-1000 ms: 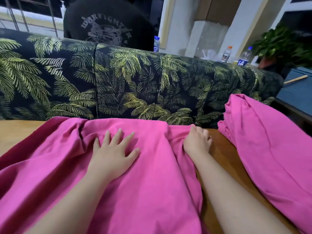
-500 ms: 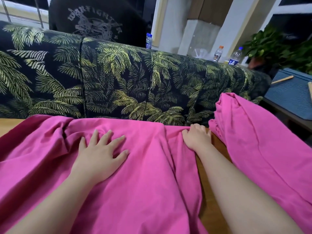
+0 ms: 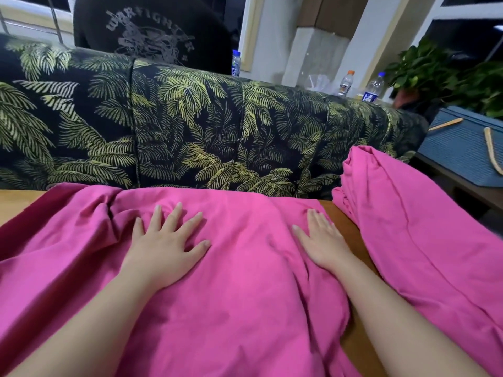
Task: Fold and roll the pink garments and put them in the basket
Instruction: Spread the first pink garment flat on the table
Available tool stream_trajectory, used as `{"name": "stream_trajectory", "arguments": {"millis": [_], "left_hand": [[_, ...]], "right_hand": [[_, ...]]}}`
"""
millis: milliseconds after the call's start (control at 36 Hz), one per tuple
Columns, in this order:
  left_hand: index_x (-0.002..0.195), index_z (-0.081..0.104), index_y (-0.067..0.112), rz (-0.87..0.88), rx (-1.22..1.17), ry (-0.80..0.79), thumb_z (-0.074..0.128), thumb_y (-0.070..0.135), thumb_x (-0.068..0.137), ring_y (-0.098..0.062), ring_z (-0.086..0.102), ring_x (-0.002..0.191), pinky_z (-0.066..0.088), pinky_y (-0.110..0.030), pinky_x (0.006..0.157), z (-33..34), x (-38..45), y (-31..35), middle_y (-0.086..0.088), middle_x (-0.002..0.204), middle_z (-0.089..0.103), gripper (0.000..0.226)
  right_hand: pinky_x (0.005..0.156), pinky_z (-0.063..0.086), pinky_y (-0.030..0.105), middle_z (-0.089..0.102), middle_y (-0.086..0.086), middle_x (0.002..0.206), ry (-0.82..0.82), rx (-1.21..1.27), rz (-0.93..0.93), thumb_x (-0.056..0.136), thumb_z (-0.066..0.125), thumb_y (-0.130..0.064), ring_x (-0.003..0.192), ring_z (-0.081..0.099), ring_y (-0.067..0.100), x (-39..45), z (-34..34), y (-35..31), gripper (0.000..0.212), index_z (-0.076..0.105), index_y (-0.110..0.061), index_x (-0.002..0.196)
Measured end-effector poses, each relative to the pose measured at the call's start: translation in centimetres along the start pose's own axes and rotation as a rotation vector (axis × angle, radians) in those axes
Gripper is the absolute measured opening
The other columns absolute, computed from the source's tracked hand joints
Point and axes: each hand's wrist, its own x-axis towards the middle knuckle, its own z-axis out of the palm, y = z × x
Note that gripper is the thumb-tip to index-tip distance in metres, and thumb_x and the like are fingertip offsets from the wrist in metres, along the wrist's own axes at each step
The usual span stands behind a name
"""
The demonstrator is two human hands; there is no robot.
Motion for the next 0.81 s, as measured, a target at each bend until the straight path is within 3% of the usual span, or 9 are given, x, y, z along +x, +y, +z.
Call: {"name": "stream_trajectory", "arguments": {"millis": [139,250,333,389,444,556,611,722,806], "left_hand": [[0.148,0.002,0.049,0.008,0.029,-0.005,-0.014,0.075,0.058,-0.028,-0.009,0.148,0.001,-0.057,0.116,0.0,-1.2,0.6,0.005,0.162,-0.006,0.096],[0.151,0.009,0.037,0.005,-0.067,0.032,-0.003,0.069,0.071,-0.026,-0.006,0.148,0.000,-0.054,0.117,0.1,-2.4,1.5,0.003,0.162,-0.002,0.088],[0.141,0.039,0.021,0.013,-0.514,0.270,0.027,0.041,0.083,-0.022,0.021,0.144,0.017,-0.037,0.117,0.4,-3.1,1.5,-0.002,0.152,0.032,0.063],[0.113,0.059,0.015,-0.015,-0.876,0.496,0.040,0.021,0.079,-0.014,0.047,0.117,0.032,-0.016,0.099,-0.1,-3.7,0.8,0.002,0.118,0.057,0.039],[0.093,0.058,0.017,-0.112,-0.923,0.699,0.045,0.003,0.076,-0.012,0.046,0.098,0.032,-0.010,0.084,-0.9,-4.2,-0.7,0.006,0.096,0.054,0.025],[0.090,0.054,0.010,-0.253,-0.754,0.911,0.046,-0.020,0.071,-0.023,0.046,0.094,0.031,-0.023,0.084,-2.7,-3.7,-5.7,-0.004,0.095,0.046,0.036],[0.098,0.058,0.003,-0.282,-0.631,0.871,0.046,-0.014,0.074,-0.032,0.048,0.103,0.033,-0.029,0.092,-3.4,-2.8,-8.6,-0.013,0.103,0.051,0.032],[0.128,0.054,0.008,-0.269,-0.524,0.418,0.040,0.019,0.086,-0.029,0.046,0.125,0.036,-0.040,0.106,-4.1,-0.9,-13.8,-0.014,0.133,0.053,0.046],[0.146,0.037,0.022,-0.157,-0.284,0.143,0.038,0.036,0.093,-0.022,0.022,0.145,0.020,-0.043,0.117,-3.8,0.6,-15.7,-0.003,0.156,0.029,0.054]], "right_hand": [[0.120,0.000,0.040,-0.006,0.017,0.160,-0.081,0.016,0.079,0.103,0.025,-0.027,0.148,-0.005,0.028,-1.6,-1.9,-4.1,0.062,-0.003,0.000,0.152],[0.121,0.003,0.039,0.005,0.009,0.161,0.102,0.177,-0.194,0.091,0.036,-0.002,0.149,-0.002,0.024,-3.1,-3.2,-12.8,0.068,0.010,-0.010,0.153],[0.118,0.018,0.037,0.034,0.011,0.150,0.133,0.395,-0.374,0.091,0.038,-0.003,0.143,0.023,0.025,-4.0,-3.6,-20.0,0.053,0.038,-0.006,0.143],[0.114,0.024,0.035,0.043,0.013,0.143,0.112,0.546,-0.402,0.092,0.039,-0.005,0.136,0.034,0.026,-4.3,-2.9,-23.8,0.046,0.045,-0.005,0.138],[0.113,0.026,0.034,0.044,0.010,0.144,0.100,0.654,-0.337,0.095,0.037,-0.012,0.135,0.036,0.024,-4.3,-1.6,-26.0,0.044,0.047,-0.008,0.138],[0.118,0.010,0.035,0.028,-0.002,0.157,0.122,0.482,-0.274,0.101,0.029,-0.033,0.144,0.021,0.018,-4.3,1.4,-26.7,0.047,0.034,-0.026,0.148],[0.119,0.002,0.043,0.017,-0.004,0.160,0.095,0.321,-0.332,0.100,0.025,-0.045,0.148,0.009,0.020,-4.5,2.2,-26.7,0.051,0.023,-0.036,0.150],[0.119,0.001,0.049,0.010,-0.002,0.162,0.055,0.189,-0.385,0.098,0.024,-0.054,0.149,0.002,0.024,-4.6,2.2,-26.8,0.054,0.018,-0.042,0.150],[0.119,0.000,0.049,0.007,-0.003,0.162,0.048,0.172,-0.387,0.097,0.024,-0.055,0.149,0.000,0.023,-4.5,2.2,-26.8,0.055,0.018,-0.043,0.150]]}}
